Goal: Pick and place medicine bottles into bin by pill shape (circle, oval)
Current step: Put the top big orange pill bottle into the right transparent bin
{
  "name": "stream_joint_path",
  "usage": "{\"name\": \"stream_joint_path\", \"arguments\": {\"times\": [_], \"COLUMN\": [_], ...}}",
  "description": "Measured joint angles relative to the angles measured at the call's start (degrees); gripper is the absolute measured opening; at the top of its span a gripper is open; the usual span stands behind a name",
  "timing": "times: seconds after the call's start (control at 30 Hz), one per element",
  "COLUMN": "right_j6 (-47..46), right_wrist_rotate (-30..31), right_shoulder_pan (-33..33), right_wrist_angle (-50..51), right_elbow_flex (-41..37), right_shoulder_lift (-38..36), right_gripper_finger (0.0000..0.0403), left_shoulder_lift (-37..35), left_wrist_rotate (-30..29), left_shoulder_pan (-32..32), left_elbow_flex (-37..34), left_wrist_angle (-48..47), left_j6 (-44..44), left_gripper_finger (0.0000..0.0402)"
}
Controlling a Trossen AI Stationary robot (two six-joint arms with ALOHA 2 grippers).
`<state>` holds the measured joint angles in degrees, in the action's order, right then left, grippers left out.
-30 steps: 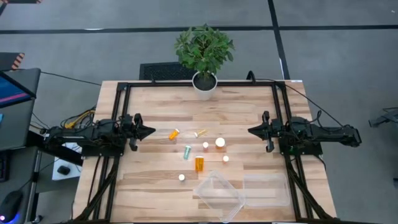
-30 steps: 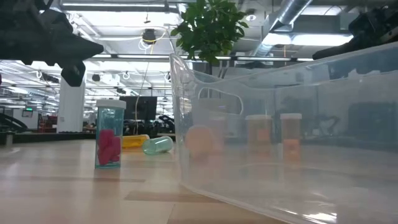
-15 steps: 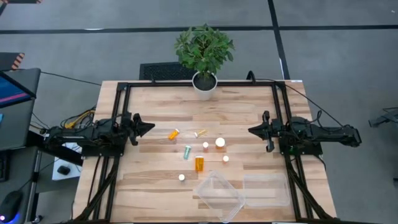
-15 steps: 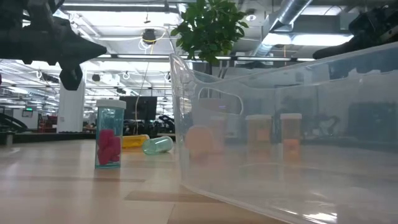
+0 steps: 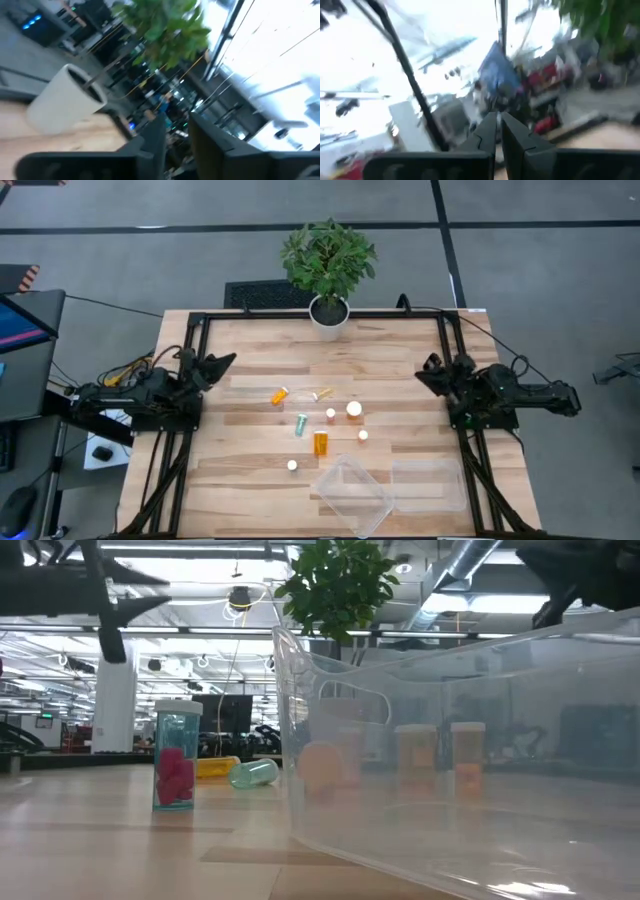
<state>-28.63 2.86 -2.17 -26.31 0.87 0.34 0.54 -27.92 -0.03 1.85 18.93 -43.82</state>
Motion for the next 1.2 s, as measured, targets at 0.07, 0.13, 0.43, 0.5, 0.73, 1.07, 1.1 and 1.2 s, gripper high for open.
{"name": "stream_joint_path", "arguments": {"times": [0.07, 0.13, 0.43, 0.5, 0.73, 1.07, 1.1, 1.2], "right_j6": [0.11, 2.51, 13.40, 15.29, 18.43, 18.84, 19.12, 20.70], "right_wrist_rotate": [3.31, 3.98, 4.67, 4.69, 4.43, -0.75, -1.58, -2.94], "right_shoulder_pan": [-0.44, -0.80, -0.99, -0.99, -0.99, -0.81, -0.81, 0.00], "right_wrist_angle": [0.98, 1.70, 24.02, 24.87, 24.17, 20.72, 19.59, 15.82], "right_elbow_flex": [1.66, 4.08, 19.07, 21.14, 23.52, 23.62, 23.62, 23.62], "right_shoulder_lift": [0.55, 1.27, 16.41, 21.18, 34.43, 50.09, 51.55, 55.69], "right_gripper_finger": [0.0045, 0.0054, 0.0168, 0.0198, 0.0244, 0.0241, 0.0241, 0.0241], "left_shoulder_lift": [-0.04, -0.04, -0.04, -0.04, -0.04, -0.04, -0.04, -0.07], "left_wrist_rotate": [-0.01, -0.01, 0.01, -0.02, -0.98, -1.03, -1.03, -1.06], "left_shoulder_pan": [0.00, 0.00, 0.01, 0.00, 0.00, 0.00, 0.00, 0.02], "left_elbow_flex": [0.02, 0.09, 0.17, 0.20, 0.26, 0.31, 0.31, 0.31], "left_wrist_angle": [3.86, 7.18, 10.55, 10.56, 10.47, 9.59, 9.50, 8.59], "left_j6": [-0.09, -0.19, -0.71, -0.67, -0.31, -0.21, -0.21, -0.21], "left_gripper_finger": [0.0118, 0.0144, 0.0222, 0.0227, 0.0230, 0.0230, 0.0230, 0.0230]}}
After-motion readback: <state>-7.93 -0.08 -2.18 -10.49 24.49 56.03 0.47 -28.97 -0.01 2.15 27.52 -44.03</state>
